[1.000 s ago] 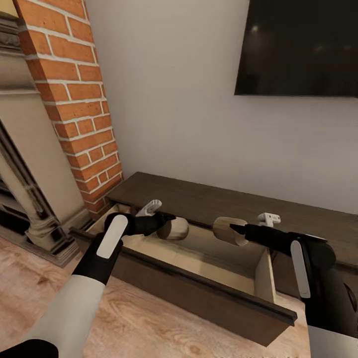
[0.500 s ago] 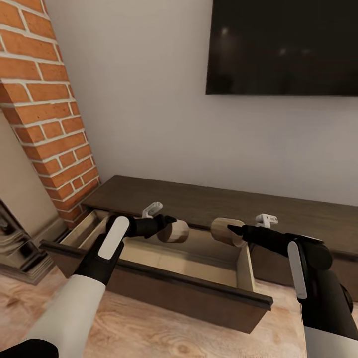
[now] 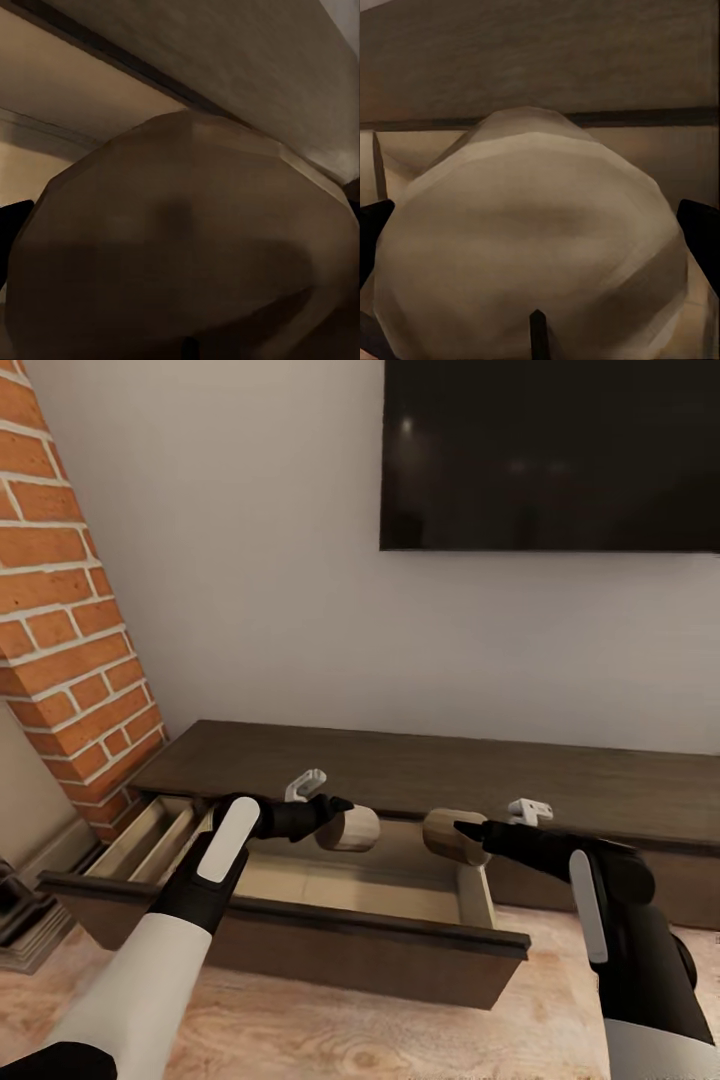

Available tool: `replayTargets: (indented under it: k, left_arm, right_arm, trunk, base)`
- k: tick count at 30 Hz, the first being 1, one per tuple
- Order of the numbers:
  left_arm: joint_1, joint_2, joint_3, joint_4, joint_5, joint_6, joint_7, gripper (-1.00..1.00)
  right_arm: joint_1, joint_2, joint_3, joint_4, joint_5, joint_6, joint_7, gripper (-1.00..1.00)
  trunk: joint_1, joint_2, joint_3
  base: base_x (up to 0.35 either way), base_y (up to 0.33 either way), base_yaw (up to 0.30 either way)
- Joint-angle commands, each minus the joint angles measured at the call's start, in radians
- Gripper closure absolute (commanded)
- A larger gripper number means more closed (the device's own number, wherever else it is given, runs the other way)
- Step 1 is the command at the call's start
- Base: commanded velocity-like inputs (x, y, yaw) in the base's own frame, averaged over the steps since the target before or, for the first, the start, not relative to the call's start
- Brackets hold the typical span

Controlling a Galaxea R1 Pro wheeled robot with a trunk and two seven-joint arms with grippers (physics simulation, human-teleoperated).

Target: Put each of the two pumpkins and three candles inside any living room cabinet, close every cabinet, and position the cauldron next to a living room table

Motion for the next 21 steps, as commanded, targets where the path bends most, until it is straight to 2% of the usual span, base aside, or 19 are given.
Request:
replayTargets:
  k: [1,8,12,21]
  left_arm:
    - [-0.001,0.0,-0.001,0.0,0.011,0.002,0.011,1.0]
    - [0.0,0.0,0.001,0.001,0.012,0.002,0.008,1.0]
    - [0.0,0.001,0.009,0.004,0.014,0.005,0.004,1.0]
    - [0.0,0.006,0.013,0.009,0.015,0.009,0.005,1.0]
  right_arm:
    - [-0.001,0.0,0.001,0.006,-0.011,0.007,-0.013,1.0]
    - [-0.001,0.003,0.005,0.012,-0.011,0.007,-0.023,1.0]
    - [-0.002,0.011,0.006,0.012,-0.013,0.007,-0.059,1.0]
    - [-0.001,0.019,0.01,0.005,-0.016,0.007,-0.08,1.0]
  trunk:
    - [0.0,0.0,-0.001]
    - [0.0,0.0,-0.001]
    - [0.0,0.0,-0.001]
    - [0.0,0.0,-0.001]
  base:
    - [0.0,0.006,-0.232]
    - [-0.014,0.006,-0.163]
    - [-0.177,0.109,-0.028]
    - [-0.216,0.168,-0.048]
